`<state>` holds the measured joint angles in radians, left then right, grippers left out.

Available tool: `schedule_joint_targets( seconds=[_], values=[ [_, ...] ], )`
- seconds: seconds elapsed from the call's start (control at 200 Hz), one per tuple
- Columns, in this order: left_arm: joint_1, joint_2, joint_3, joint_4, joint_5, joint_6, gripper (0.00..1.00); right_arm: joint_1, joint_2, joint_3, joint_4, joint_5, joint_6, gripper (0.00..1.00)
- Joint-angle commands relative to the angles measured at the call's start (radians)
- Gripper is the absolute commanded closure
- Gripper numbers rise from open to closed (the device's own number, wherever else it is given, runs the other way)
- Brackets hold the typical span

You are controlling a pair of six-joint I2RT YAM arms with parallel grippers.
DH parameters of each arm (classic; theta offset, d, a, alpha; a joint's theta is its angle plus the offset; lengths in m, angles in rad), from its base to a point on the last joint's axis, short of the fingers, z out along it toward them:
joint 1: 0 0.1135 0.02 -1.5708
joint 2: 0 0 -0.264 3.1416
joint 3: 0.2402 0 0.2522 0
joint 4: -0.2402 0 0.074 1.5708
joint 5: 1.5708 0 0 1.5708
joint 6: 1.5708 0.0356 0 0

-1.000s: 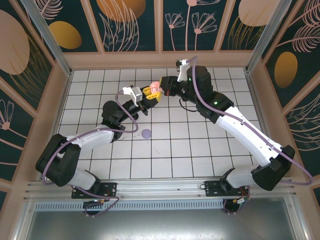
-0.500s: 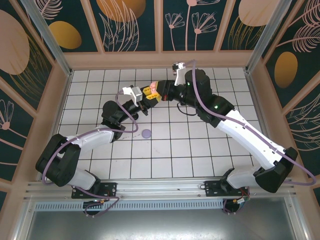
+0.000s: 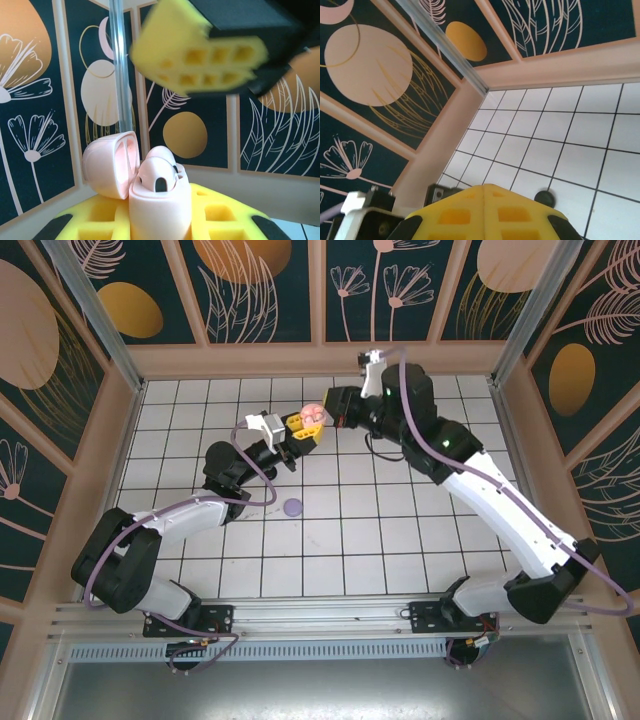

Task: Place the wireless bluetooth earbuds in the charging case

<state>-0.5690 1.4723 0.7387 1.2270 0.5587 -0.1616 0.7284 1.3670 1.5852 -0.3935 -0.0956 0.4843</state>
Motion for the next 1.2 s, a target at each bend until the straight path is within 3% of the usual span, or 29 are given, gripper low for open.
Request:
schedule_joint_targets(
  seconds=[0.0,0.29,0.405,0.495,0.701,0.881,1.196],
  values=[
    [-0.007,-0.012,0.007,0.003,0.048,0.025,1.00,-0.022,0.087,0.120,-0.111,-0.011,-0.057,0.93],
    [-0.008,-0.006,0.021,-0.038,0.083,0.031,1.00,-0.042,0.364,0.468,-0.389,-0.068,-0.153,0.93],
    [-0.007,-0.006,0.030,-0.051,0.069,0.025,1.00,-0.039,0.398,0.506,-0.468,-0.091,-0.170,0.96],
    [-0.007,-0.001,0.040,-0.060,0.045,0.015,1.00,-0.020,0.350,0.431,-0.480,-0.084,-0.171,0.98],
    [-0.007,0.017,0.059,-0.046,0.012,-0.004,1.00,0.045,0.115,0.082,-0.388,-0.005,-0.085,0.99],
    [-0.008,0.037,0.062,-0.030,0.022,-0.031,1.00,0.001,-0.049,-0.095,-0.245,0.068,0.019,0.98],
    [-0.008,0.087,0.049,-0.073,0.003,-0.065,1.00,-0.104,-0.174,-0.229,-0.163,0.155,0.086,0.92]
  ],
)
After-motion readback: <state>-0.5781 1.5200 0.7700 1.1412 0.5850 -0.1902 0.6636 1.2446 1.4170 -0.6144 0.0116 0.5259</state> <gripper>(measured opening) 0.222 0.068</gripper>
